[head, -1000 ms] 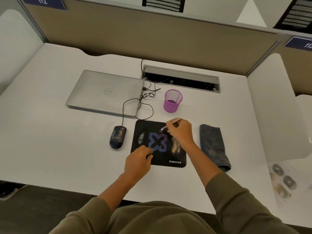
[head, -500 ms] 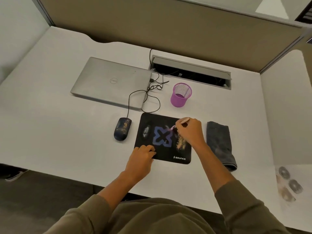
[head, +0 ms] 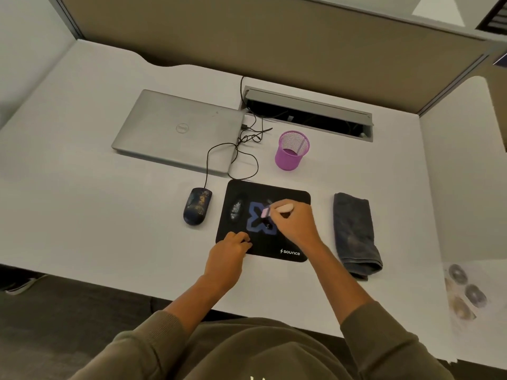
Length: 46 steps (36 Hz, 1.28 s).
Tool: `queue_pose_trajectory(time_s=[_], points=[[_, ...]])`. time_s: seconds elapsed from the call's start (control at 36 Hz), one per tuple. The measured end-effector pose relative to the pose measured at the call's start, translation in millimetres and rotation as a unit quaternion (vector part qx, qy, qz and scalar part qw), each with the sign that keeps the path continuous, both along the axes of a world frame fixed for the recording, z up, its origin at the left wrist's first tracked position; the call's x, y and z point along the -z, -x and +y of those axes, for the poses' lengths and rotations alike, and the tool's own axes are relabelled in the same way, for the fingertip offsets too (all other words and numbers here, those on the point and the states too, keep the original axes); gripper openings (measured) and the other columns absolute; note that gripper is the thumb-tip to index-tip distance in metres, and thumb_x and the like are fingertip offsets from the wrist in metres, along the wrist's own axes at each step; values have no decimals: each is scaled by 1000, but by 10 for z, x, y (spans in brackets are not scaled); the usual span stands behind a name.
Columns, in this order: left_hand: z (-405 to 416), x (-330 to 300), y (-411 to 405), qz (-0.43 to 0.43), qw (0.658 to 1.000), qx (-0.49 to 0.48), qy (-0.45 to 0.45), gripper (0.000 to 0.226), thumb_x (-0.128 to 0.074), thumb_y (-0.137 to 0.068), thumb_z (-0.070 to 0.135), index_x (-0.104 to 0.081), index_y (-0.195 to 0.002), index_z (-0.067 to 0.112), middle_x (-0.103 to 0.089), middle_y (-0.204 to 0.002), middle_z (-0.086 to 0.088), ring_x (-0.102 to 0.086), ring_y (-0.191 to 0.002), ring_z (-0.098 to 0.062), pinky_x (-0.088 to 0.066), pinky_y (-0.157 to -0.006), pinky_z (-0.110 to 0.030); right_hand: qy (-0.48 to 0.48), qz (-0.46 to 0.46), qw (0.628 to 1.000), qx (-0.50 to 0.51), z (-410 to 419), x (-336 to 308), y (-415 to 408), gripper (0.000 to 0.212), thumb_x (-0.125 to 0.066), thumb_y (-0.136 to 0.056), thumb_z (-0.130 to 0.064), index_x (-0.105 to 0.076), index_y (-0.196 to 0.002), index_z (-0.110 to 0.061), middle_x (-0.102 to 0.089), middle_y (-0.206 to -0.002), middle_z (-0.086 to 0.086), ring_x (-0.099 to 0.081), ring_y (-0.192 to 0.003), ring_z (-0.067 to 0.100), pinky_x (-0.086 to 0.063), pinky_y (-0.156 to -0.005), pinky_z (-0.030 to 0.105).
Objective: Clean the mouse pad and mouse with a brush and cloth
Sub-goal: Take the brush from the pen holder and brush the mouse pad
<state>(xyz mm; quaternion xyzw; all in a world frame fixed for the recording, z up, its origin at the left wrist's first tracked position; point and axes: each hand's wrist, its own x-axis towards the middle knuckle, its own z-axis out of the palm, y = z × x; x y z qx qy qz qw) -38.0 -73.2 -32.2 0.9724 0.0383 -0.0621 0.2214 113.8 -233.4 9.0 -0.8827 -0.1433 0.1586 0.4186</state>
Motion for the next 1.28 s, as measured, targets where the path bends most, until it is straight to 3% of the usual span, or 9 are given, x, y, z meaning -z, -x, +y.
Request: queue_pose_trajectory(time_s=[0.19,0.33,0.56,0.78,0.86,0.94,1.08,1.14,1.28], points=[[7,-3,2,2,1000,-3,0,43,-71,-96,21,-65,-138,24,-57,-141,3,-57,-123,-18,-50,-101,-27,79,14,996,39,-365,105,-24,8,-75,-94,-20,-78,-101,-19,-69,-87,-10,-67,-79,6,-60,-79,22],[-9,-23,-8,6,1000,0,-9,41,-72,-96,20,-66,-137,22,-57,-140,3,-55,-123,-18,-52,-97,-27,14,2,1000,-24,-197,-70,133,17,-74,-92,-26,-74,-86,-42,-71,-84,-25,-69,-87,1,-57,-72,12],[21,-13,6,7,1000,3,-5,41,-70,-96,18,-66,-137,24,-57,-140,5,-53,-126,-16,-52,-96,-26,87,-12,996,21,-409,70,83,14,-71,-95,-17,-81,-106,-17,-71,-97,-11,-63,-81,0,-49,-74,6],[9,-26,-4,10,1000,-8,-2,39,-70,-97,20,-67,-135,25,-57,-138,6,-53,-123,-14,-53,-93,-24,40,-15,995,-88,-189,-4,273,11,-70,-94,-27,-80,-93,-22,-75,-87,-9,-68,-83,7,-59,-69,21],[20,-27,-8,11,1000,-7,4,38,-69,-97,20,-67,-135,26,-57,-139,7,-52,-124,-14,-54,-94,-24,73,-9,997,-17,-243,58,231,12,-72,-95,-26,-80,-97,-16,-75,-89,-3,-66,-78,10,-61,-75,27],[16,-36,-2,10,1000,-11,6,38,-68,-98,20,-66,-136,26,-56,-139,7,-51,-124,-14,-53,-95,-24,61,-23,998,9,-305,39,209,13,-71,-96,-26,-80,-99,-16,-74,-89,-8,-67,-79,8,-60,-77,23],[2,-61,-2,6,1000,-18,2,36,-70,-97,22,-69,-133,24,-59,-135,6,-53,-120,-14,-54,-89,-24,20,2,994,-110,-100,4,508,24,-64,-90,-33,-83,-96,-20,-76,-91,-13,-69,-83,4,-56,-70,12],[11,-62,2,7,1000,-16,5,36,-70,-97,22,-69,-133,24,-59,-135,6,-53,-121,-14,-55,-90,-25,20,11,996,-84,-127,34,496,30,-65,-88,-41,-83,-96,-19,-74,-88,-16,-69,-84,4,-56,-70,11],[15,-74,16,9,1000,-15,9,38,-69,-98,18,-67,-135,25,-58,-138,6,-51,-125,-15,-54,-94,-27,46,-29,998,2,-324,50,347,9,-72,-95,-20,-81,-93,-21,-71,-86,-14,-68,-79,3,-55,-68,11]])
